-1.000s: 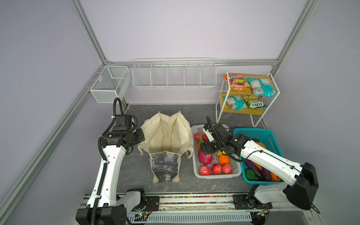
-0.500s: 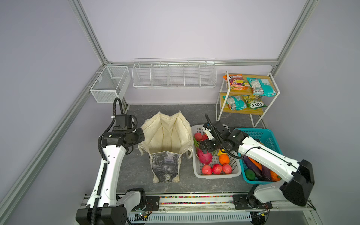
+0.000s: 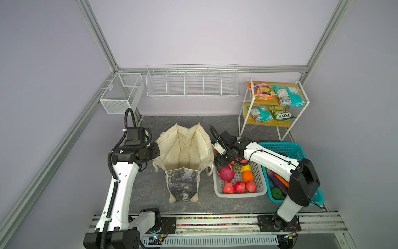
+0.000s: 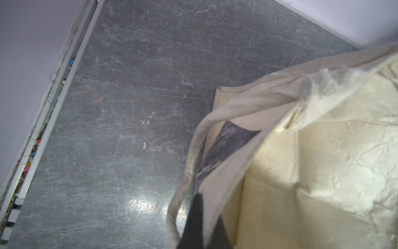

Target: Place the food into the grocery bag and tie it

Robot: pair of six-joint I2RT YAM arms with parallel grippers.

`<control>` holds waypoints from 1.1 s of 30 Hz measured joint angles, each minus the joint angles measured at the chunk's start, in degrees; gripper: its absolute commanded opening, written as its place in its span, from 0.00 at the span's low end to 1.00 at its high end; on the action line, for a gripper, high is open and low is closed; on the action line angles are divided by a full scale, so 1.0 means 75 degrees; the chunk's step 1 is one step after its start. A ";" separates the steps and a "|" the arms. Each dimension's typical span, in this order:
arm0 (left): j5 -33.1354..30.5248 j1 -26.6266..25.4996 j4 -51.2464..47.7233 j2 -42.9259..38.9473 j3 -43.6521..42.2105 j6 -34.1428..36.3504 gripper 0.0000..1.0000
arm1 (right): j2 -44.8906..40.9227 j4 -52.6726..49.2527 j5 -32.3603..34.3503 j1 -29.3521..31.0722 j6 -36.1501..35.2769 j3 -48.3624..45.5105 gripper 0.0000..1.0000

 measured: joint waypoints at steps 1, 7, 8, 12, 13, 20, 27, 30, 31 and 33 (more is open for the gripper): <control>0.0000 0.0000 0.0000 0.0000 0.0000 0.0003 0.00 | 0.0108 -0.0006 0.0026 -0.0009 -0.0055 0.0082 0.87; 0.0000 0.0000 -0.0009 -0.0003 0.0000 0.0003 0.00 | 0.0647 -0.0245 0.0283 -0.0122 -0.0312 0.0184 0.81; 0.0000 0.0003 -0.0009 -0.0003 0.0000 0.0003 0.00 | 0.0717 -0.0300 0.0321 -0.0149 -0.0335 0.0184 0.80; 0.0000 0.0000 -0.0017 -0.0003 0.0003 0.0003 0.00 | 0.0761 -0.0475 0.0530 -0.0347 -0.0335 0.0181 0.79; -0.0003 0.0000 -0.0015 -0.0003 0.0003 0.0003 0.00 | 0.0740 -0.0519 0.0562 -0.0414 -0.0323 0.0175 0.79; 0.0000 0.0000 -0.0015 0.0000 0.0003 0.0003 0.00 | 0.0248 -0.0734 0.0475 -0.0778 -0.0149 0.0020 0.86; -0.0003 0.0003 -0.0015 0.0006 0.0003 0.0003 0.00 | 0.0656 -0.0880 -0.0017 -0.0411 -0.0044 0.0568 0.87; -0.0003 0.0003 -0.0015 0.0006 0.0003 0.0003 0.00 | 0.0944 -0.0877 -0.0160 -0.0294 -0.0020 0.0740 0.84; -0.0003 0.0003 -0.0015 0.0006 0.0003 0.0003 0.00 | 0.1023 -0.0883 -0.0210 -0.0274 -0.0009 0.0755 0.83; -0.0003 0.0000 -0.0015 0.0006 0.0003 0.0003 0.00 | 0.1157 -0.0883 -0.0329 -0.0265 -0.0009 0.0755 0.82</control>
